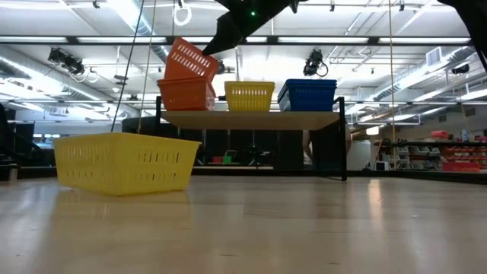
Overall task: Stack baskets on shelf by color
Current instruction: Stack the orange bin on top of the stacked orange bins on the shelf, then stack the yellow bin on top of the stacked yellow bins on the shelf
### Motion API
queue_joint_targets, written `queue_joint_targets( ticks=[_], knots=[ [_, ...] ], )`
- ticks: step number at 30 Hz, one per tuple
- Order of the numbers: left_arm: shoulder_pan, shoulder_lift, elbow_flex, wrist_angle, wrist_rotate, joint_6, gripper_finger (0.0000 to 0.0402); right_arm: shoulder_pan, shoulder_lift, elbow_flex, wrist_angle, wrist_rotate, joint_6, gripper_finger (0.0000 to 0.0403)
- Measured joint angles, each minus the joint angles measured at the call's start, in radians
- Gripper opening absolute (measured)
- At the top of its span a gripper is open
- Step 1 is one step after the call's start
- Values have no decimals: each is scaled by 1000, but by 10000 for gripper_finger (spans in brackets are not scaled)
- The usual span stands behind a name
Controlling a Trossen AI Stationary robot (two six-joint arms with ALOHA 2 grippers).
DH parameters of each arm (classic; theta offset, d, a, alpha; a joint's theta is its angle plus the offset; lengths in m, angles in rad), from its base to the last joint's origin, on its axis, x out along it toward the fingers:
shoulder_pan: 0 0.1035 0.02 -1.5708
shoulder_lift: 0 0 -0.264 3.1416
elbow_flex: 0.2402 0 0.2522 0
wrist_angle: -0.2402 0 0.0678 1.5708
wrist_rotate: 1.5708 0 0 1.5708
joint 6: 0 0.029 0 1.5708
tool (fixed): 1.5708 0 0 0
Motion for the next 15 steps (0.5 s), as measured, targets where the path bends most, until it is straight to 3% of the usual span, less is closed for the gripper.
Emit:
queue_joint_targets(
  ticks=[15],
  knots=[
    [0,0,0,3,0,0,39,20,11,-2,26,-21,-74,98]
  ],
)
